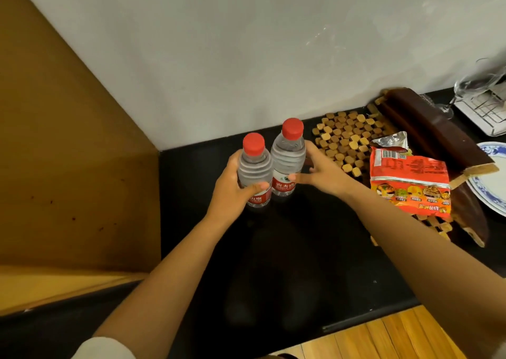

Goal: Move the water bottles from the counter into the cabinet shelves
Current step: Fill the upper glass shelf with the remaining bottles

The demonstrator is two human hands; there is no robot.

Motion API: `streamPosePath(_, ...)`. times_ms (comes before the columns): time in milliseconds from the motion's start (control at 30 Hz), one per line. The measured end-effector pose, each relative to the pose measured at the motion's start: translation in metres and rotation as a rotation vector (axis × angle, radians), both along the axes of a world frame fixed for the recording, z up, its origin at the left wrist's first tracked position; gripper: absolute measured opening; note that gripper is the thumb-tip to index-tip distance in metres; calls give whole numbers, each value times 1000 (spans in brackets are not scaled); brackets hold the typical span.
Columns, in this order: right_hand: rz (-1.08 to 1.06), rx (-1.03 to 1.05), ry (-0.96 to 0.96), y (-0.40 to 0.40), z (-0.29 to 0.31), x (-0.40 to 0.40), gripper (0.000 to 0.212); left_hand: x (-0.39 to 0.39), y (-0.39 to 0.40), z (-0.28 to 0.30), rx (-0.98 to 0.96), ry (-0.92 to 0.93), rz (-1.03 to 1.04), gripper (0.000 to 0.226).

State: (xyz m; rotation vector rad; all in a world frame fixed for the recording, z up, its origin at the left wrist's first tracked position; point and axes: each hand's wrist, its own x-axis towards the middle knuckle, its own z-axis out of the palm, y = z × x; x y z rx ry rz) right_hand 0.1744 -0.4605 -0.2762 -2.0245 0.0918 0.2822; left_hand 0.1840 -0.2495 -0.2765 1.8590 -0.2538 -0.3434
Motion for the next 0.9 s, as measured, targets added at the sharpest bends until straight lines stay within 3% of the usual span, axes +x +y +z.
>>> streamPosePath(433, -63, 162, -61, 107, -6, -134, 55, -119, 112, 14, -18, 13, 5, 65)
streamPosePath(600, -59, 317, -136, 167, 42, -169, 51, -151, 174, 52, -66, -63, -2, 70)
streamPosePath(700, -102, 410, -231, 204, 79, -180, 53, -162, 209, 90, -101, -158, -10, 62)
streamPosePath(900, -126, 471, -458, 298, 163, -191, 60, -179, 289, 176, -351, -334, -9, 59)
